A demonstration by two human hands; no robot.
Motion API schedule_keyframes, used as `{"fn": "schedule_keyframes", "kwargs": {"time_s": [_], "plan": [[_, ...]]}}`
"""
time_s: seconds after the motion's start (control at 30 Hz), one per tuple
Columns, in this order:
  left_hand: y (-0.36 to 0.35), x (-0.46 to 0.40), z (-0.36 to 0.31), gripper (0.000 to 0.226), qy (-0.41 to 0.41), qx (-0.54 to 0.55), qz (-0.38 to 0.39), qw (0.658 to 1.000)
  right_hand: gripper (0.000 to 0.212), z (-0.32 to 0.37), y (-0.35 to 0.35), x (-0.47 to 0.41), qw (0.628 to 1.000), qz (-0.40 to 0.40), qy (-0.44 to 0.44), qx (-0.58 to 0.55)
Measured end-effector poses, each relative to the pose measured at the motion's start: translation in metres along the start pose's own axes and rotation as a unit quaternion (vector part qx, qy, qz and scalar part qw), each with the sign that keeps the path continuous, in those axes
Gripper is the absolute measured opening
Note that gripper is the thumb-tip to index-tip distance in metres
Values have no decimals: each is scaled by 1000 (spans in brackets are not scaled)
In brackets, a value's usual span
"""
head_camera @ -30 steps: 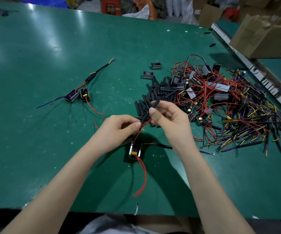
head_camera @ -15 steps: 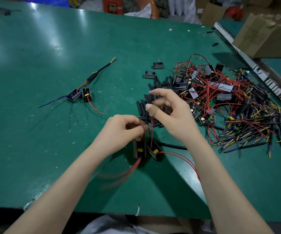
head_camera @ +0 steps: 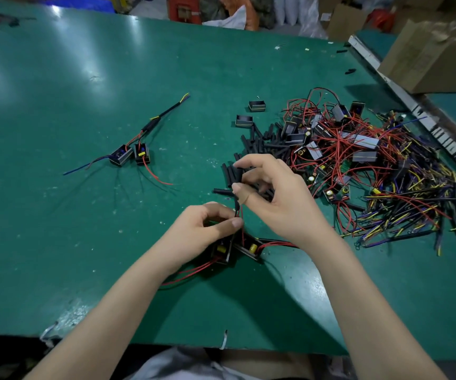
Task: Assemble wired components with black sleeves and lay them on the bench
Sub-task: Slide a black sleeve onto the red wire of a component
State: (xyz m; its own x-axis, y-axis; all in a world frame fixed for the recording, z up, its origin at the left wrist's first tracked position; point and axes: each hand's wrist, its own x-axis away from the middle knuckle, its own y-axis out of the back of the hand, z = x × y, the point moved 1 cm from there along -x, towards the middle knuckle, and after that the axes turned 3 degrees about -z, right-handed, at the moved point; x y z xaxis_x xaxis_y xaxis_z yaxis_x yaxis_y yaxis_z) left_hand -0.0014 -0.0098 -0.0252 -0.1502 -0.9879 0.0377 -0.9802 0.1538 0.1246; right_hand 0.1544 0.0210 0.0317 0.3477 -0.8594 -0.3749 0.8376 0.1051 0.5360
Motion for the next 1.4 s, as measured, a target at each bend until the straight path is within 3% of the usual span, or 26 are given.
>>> {"fn": "schedule_keyframes", "kwargs": {"time_s": [0.17, 0.33, 0.5, 0.67, 0.9, 1.17, 1.3, 1.4], "plan": [[4, 4, 1, 19, 7, 52, -6, 999, 31, 0, 5, 6, 1000, -23, 0, -4], [5, 8, -2, 15, -1, 98, 64, 993, 31, 1, 6, 7, 998, -66, 1, -18], [9, 15, -3, 26, 71, 158, 119, 978, 28, -1, 5, 8, 994, -101, 0, -37], [-2, 11, -8, 28, 37, 49, 45, 997, 25, 0, 2, 13, 989, -134, -11, -62], [-22, 1, -9, 16, 16, 23, -88, 996, 34, -13, -8, 24, 955, -253, -75, -138], [-27, -4, -6, 18, -12, -65, -64, 996, 53, -21, -4, 11, 982, -152, -65, -88], [-28, -6, -5, 18, -23, -34, -65, 997, 49, -25, -13, 17, 985, -116, -87, -97], [-27, -6, -3, 16, -22, 4, -64, 998, 46, -28, -14, 19, 974, -136, -104, -149]]}}
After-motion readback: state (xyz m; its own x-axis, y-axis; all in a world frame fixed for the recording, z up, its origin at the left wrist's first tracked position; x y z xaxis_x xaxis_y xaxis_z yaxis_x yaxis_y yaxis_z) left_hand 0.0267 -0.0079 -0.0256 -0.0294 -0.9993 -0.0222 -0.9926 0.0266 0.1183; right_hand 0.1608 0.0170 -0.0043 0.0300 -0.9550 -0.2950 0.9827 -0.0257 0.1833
